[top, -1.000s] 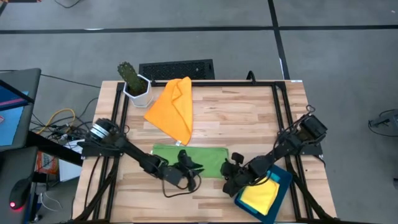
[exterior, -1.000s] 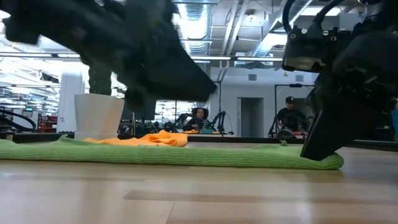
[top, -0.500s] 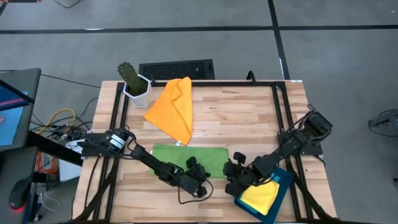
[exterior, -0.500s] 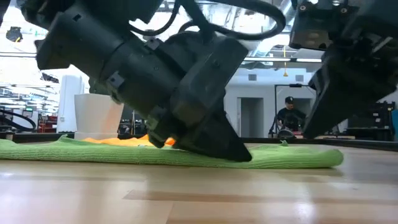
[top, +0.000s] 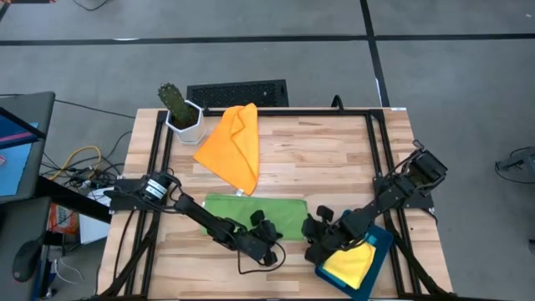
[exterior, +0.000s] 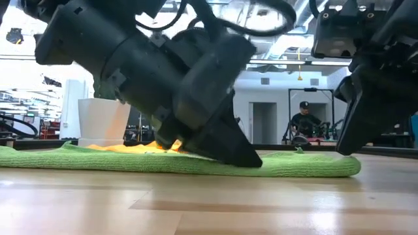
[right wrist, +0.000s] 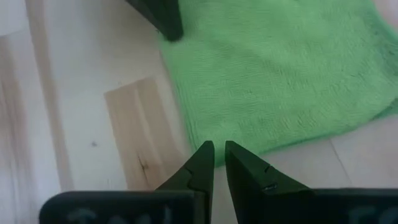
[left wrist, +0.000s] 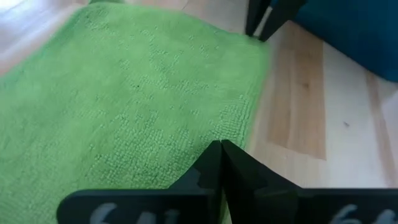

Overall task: Fold microfiber towels
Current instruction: Fold the green microfiber towel

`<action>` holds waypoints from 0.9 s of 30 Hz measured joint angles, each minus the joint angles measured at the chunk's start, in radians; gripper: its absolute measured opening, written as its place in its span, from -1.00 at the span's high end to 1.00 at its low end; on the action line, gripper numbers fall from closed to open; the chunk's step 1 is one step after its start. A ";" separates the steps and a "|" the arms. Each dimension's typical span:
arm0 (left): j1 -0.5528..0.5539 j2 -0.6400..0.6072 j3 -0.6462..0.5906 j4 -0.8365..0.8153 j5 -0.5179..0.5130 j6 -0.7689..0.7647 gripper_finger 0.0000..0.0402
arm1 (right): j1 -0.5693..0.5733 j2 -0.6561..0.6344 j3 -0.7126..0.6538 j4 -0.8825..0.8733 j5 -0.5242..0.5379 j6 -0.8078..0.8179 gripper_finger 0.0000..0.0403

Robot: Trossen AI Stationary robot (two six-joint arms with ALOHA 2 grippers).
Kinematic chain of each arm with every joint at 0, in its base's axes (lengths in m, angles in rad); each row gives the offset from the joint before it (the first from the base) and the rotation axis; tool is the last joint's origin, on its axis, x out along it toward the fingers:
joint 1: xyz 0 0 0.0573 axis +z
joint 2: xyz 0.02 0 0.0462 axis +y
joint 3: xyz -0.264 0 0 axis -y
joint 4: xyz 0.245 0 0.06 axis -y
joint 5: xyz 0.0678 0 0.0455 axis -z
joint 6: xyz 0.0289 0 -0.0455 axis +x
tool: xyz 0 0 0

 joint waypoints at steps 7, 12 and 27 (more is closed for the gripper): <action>-0.004 -0.143 0.001 -0.045 0.005 0.096 0.99 | -0.003 0.040 0.004 -0.029 -0.036 0.042 0.67; -0.020 -0.275 0.001 -0.148 0.000 0.147 0.99 | -0.012 0.053 0.006 -0.039 -0.048 0.037 0.67; -0.094 -0.208 0.000 -0.280 -0.048 0.031 0.99 | -0.005 0.047 0.127 -0.259 -0.045 -0.008 0.67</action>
